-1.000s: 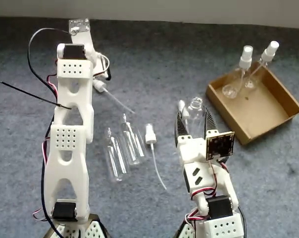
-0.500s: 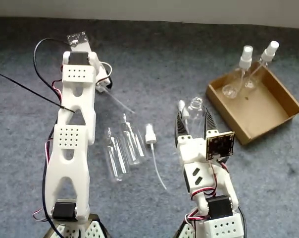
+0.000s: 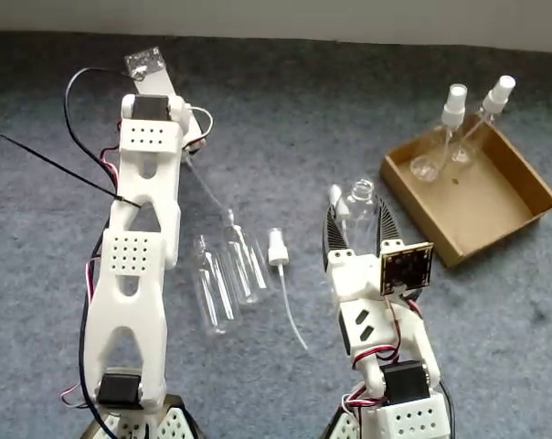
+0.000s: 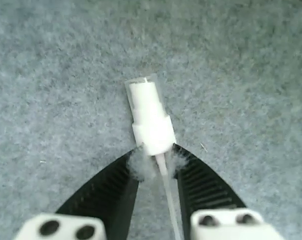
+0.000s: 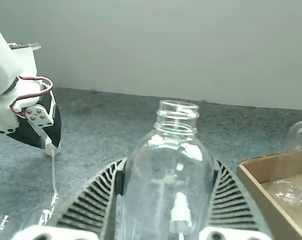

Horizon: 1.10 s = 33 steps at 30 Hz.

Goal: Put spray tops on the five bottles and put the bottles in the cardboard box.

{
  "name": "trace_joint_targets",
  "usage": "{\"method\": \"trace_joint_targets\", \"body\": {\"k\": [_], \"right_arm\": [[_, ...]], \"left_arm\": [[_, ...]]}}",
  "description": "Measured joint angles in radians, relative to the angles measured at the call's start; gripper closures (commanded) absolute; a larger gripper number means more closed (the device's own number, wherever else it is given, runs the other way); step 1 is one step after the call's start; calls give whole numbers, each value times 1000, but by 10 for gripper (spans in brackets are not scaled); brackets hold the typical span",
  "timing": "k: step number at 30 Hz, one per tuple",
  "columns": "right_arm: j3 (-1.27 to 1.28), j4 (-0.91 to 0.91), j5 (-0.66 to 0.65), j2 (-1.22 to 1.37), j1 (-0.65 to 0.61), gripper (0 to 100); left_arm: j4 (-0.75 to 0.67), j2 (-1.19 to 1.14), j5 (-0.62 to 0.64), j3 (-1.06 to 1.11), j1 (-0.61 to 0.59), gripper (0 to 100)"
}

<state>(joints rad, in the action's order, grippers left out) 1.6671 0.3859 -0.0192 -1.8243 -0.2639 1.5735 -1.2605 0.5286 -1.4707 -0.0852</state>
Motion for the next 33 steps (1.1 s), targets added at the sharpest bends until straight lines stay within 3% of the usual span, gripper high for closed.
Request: {"method": "trace_joint_targets", "body": {"k": [12,18,21,33], "right_arm": [[0,2,0,0,0,857],[0,2,0,0,0,857],[0,2,0,0,0,857],[0,2,0,0,0,857]], "left_arm": [[-60,-5,0,-61,-2,938],[-55,-5,0,-64,-2,722],[-48,-5,0,-64,-2,664],[-49,-17,0,-64,-31,691]]}}
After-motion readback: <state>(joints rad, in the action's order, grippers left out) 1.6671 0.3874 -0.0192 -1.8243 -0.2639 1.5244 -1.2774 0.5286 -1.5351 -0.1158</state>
